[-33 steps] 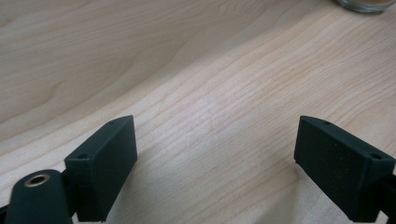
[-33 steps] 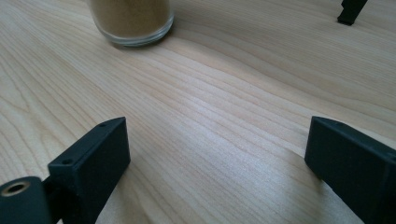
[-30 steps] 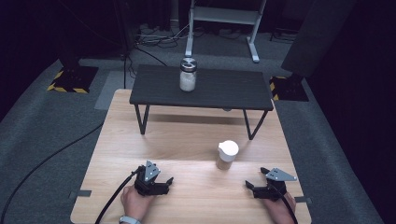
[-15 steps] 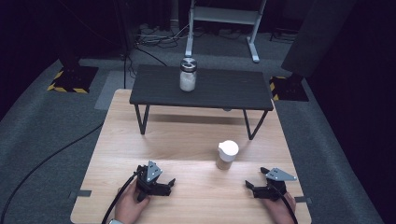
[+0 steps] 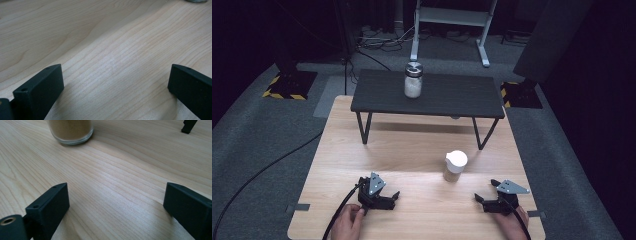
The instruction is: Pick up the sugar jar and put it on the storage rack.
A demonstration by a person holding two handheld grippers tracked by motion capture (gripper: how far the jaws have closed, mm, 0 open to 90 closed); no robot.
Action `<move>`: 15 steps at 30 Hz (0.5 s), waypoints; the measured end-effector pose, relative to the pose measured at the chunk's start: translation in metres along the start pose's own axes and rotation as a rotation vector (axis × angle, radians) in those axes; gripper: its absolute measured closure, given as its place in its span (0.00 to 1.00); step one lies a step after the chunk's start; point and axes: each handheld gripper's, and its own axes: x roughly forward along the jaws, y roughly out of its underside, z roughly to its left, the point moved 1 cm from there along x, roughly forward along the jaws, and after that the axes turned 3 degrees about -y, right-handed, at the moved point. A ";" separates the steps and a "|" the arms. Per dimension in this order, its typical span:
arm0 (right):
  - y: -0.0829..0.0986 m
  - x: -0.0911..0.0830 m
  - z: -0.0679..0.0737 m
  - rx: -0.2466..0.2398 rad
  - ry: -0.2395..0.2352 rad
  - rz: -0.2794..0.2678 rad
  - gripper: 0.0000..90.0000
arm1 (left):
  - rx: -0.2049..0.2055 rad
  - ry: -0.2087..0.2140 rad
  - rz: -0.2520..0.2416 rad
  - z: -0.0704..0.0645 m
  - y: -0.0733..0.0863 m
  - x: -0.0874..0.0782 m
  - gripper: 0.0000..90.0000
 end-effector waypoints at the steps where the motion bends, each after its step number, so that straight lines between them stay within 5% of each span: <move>1: 0.000 0.000 0.000 0.000 0.000 0.000 0.07 | -0.009 -0.009 0.001 -0.001 0.000 0.000 0.00; 15: 0.000 0.000 0.000 0.000 0.000 0.000 0.07 | -0.011 -0.014 0.001 -0.002 0.000 0.000 0.00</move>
